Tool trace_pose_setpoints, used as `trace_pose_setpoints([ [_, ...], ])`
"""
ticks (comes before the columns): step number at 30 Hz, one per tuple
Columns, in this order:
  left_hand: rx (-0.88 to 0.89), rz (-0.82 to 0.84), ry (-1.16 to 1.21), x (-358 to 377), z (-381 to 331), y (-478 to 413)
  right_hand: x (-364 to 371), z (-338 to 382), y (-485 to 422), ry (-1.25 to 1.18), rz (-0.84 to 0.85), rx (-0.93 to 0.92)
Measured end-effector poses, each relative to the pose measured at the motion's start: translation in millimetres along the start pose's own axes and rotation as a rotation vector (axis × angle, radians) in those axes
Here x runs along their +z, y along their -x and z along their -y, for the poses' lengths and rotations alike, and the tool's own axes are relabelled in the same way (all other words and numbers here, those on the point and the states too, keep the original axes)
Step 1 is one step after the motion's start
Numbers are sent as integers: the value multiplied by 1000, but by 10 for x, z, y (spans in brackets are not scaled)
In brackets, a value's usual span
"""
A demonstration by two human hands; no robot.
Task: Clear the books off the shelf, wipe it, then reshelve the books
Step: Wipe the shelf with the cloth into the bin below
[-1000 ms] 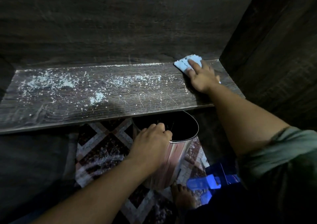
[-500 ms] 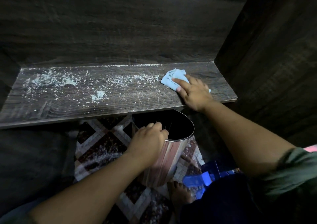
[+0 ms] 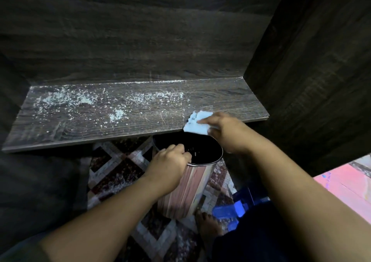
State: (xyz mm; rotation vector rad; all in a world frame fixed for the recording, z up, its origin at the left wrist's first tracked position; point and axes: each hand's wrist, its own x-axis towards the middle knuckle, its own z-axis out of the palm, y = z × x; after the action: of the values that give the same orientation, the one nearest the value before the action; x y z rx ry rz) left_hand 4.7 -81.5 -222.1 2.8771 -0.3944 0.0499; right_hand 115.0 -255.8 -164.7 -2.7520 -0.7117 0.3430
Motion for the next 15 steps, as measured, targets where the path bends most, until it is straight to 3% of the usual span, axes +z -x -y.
trace_pose_setpoints([
  [7,-8,47,54,-37,-25,30,-178,-76,-11,-143,-432,103],
  [9,-18,60,54,-32,-35,16,-145,-70,-20,-48,-376,122],
  [12,-23,79,37,-46,-48,-2,-74,-85,14,129,-98,149],
  [15,-31,82,18,-53,-71,-42,-79,-83,63,94,-260,117],
])
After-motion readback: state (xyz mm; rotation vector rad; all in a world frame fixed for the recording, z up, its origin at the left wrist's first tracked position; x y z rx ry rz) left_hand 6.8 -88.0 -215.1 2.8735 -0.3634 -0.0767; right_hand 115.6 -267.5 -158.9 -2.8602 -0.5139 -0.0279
